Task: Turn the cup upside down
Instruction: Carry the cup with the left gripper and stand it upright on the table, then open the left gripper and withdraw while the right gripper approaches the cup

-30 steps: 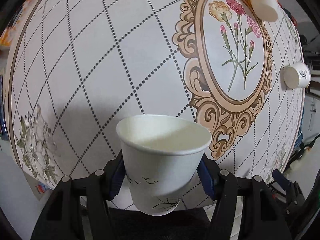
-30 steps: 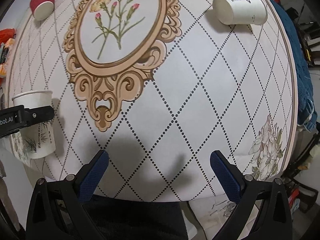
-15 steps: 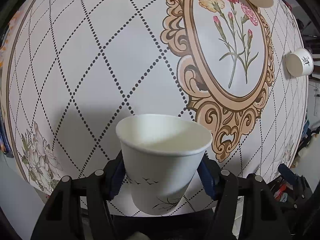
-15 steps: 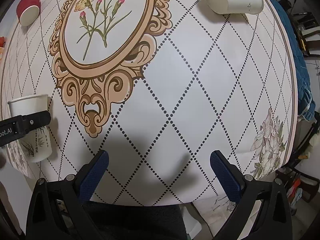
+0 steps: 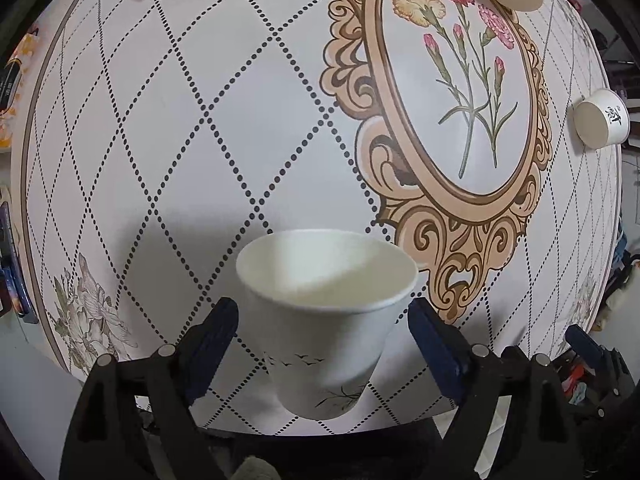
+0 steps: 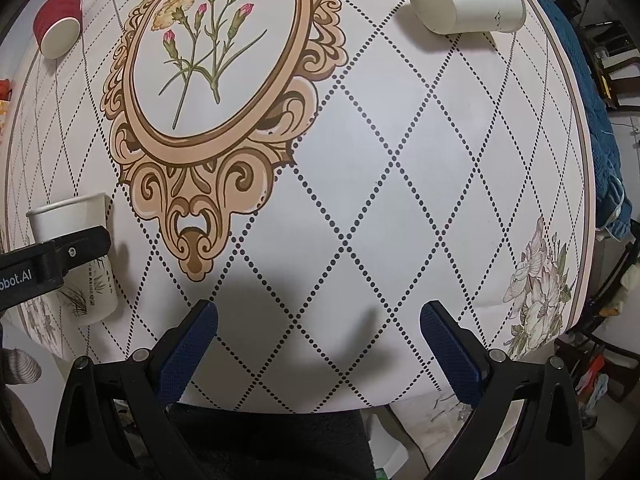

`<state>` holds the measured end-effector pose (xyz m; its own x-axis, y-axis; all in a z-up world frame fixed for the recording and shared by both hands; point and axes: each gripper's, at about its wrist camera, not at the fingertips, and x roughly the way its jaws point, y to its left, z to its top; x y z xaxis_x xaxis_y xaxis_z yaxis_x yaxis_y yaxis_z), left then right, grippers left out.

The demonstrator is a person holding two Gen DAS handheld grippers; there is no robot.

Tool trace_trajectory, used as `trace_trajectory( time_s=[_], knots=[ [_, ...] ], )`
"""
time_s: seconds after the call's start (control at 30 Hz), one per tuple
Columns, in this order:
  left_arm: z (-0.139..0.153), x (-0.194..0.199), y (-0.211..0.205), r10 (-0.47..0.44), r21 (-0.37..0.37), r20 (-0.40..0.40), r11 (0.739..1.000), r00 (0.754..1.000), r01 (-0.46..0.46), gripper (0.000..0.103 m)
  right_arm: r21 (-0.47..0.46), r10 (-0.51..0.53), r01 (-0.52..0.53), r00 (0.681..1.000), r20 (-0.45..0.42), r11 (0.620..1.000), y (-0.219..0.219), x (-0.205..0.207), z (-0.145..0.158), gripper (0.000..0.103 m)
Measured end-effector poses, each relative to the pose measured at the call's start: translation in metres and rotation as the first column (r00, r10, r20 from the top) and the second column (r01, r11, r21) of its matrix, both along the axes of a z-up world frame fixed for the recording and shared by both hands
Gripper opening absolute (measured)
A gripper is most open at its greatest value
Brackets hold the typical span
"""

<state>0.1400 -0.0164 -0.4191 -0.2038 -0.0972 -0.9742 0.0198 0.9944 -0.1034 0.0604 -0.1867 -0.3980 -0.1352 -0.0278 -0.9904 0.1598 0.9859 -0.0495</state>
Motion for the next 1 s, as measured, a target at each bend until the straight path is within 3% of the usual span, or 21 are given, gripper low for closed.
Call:
trace_trajectory(
  time_s=[0.33,0.5,0.7,1.0],
  knots=[
    [0.036,-0.007,0.011,-0.004,0.005,0.037,1.0,0.999,0.004,0.087,0.002,-0.001,0.001,1.0,0.007,1.0,-0.004,-0.002,0.007,0.103],
    [0.068,-0.018,0.016,-0.012,0.019,0.098,1.0,0.995,0.011,0.087,0.007,-0.001,0.001,1.0,0.025,1.0,-0.007,-0.006,0.018,0.103],
    [0.114,-0.036,0.029,-0.004,0.026,0.164,1.0,0.986,0.0,0.087,0.033,-0.005,0.003,0.998,0.067,0.999,-0.006,-0.012,0.044,0.103],
    [0.139,-0.066,0.071,0.06,0.043,0.231,0.996,0.971,-0.072,0.087,0.087,0.029,-0.043,0.987,0.158,0.995,0.026,-0.023,0.099,0.103]
  ],
)
